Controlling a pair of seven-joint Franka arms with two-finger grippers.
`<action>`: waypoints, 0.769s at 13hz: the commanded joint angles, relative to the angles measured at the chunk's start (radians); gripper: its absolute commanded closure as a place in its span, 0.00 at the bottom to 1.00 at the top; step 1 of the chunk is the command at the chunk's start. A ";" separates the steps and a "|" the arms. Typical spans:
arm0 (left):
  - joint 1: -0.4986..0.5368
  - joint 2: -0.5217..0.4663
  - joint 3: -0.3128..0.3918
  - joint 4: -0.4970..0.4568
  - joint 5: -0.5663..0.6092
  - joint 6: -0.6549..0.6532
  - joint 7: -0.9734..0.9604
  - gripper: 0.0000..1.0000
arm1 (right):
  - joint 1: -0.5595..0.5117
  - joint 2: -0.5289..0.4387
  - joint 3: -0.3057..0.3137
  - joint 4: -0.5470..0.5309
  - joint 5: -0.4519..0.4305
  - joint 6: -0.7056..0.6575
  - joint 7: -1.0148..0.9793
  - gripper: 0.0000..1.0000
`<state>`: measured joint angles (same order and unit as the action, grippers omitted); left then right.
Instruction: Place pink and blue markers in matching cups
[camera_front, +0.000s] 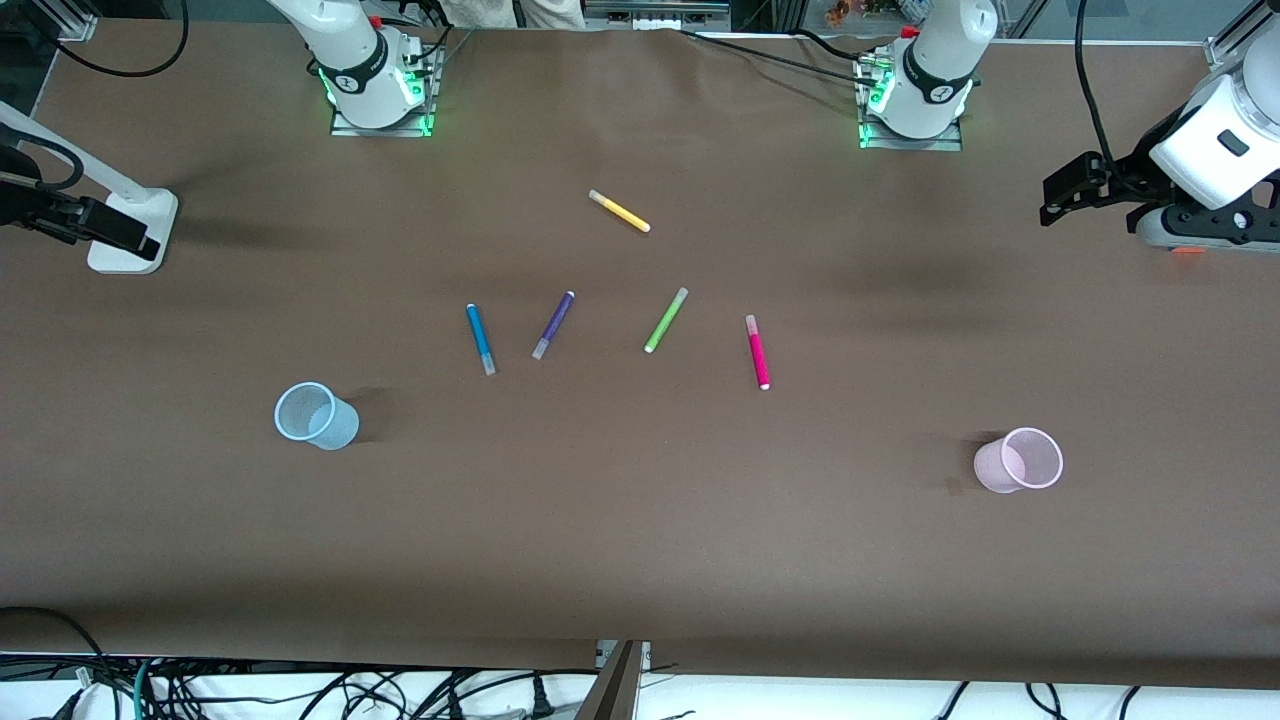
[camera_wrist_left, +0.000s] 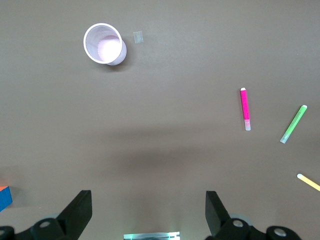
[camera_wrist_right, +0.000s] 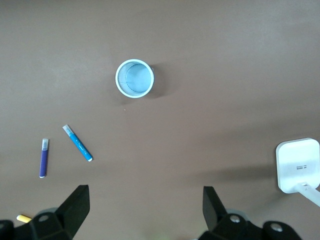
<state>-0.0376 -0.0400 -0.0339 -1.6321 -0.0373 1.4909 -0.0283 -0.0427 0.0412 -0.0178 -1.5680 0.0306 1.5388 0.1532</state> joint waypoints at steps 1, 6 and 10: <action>-0.001 0.019 0.000 0.037 -0.020 -0.026 0.021 0.00 | -0.009 0.006 0.004 0.020 0.017 -0.011 0.006 0.00; 0.004 0.020 0.002 0.034 0.004 -0.024 0.021 0.00 | -0.011 0.022 0.004 0.020 0.021 -0.005 0.006 0.00; 0.004 0.022 0.002 0.034 0.005 -0.026 0.021 0.00 | 0.020 0.068 0.013 0.020 0.020 0.018 0.009 0.00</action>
<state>-0.0367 -0.0333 -0.0336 -1.6314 -0.0372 1.4877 -0.0282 -0.0363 0.0708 -0.0120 -1.5680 0.0386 1.5530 0.1535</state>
